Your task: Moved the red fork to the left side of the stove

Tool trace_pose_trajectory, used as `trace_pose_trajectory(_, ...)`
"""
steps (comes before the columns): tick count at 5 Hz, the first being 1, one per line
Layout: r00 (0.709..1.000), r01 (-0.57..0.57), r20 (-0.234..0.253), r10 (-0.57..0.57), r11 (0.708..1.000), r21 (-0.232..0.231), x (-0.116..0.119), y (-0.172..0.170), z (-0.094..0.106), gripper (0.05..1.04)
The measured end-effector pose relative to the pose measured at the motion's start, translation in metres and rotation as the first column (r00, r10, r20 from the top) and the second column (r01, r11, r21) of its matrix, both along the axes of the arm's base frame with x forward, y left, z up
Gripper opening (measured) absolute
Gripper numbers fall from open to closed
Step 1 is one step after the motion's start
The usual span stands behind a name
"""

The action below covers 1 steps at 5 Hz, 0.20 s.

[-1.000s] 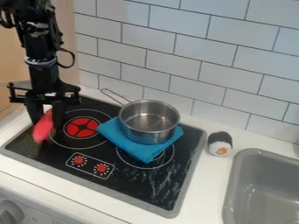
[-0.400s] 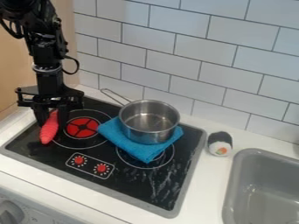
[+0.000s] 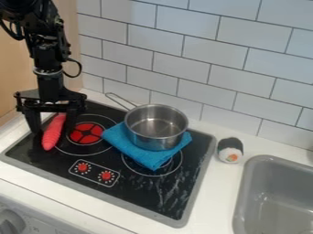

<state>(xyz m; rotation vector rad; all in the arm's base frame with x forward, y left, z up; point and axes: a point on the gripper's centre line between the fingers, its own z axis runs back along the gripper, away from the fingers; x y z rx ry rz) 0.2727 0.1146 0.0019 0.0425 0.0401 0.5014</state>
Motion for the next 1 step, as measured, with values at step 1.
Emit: trace_pose_trajectory(1,1.0,-0.008,0.014,0.008,1.0,-0.01,0.0013,-0.0015,0.0024,1.008)
